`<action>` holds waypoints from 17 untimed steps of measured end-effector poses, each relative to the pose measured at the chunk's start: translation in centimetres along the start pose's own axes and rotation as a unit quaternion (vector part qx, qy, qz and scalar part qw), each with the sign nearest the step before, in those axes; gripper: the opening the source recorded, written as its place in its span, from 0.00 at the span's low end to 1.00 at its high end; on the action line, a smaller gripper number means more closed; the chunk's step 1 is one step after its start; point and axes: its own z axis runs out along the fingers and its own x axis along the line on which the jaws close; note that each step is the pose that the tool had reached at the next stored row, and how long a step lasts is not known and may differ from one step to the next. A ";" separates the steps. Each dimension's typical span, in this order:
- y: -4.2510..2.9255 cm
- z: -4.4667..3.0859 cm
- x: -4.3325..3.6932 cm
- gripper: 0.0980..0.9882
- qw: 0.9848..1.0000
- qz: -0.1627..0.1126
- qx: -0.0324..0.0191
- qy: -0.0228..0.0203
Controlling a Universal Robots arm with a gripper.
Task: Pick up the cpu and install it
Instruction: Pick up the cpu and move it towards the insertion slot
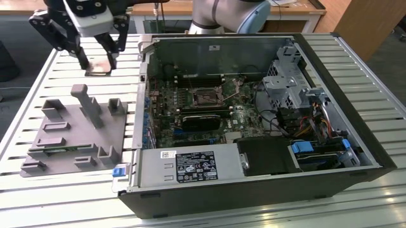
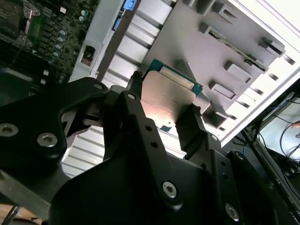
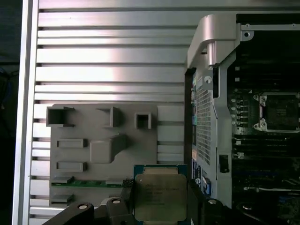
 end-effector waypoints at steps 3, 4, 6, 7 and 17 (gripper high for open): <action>0.02 0.02 -1.37 0.50 1.000 0.000 0.000 0.001; 0.03 0.04 -1.86 0.50 1.000 0.000 0.000 0.001; 0.05 0.07 -2.76 0.50 1.000 0.000 0.000 0.002; 0.06 0.08 -3.21 0.50 1.000 0.000 0.000 0.002; 0.15 0.38 -7.77 0.50 1.000 0.000 0.000 0.007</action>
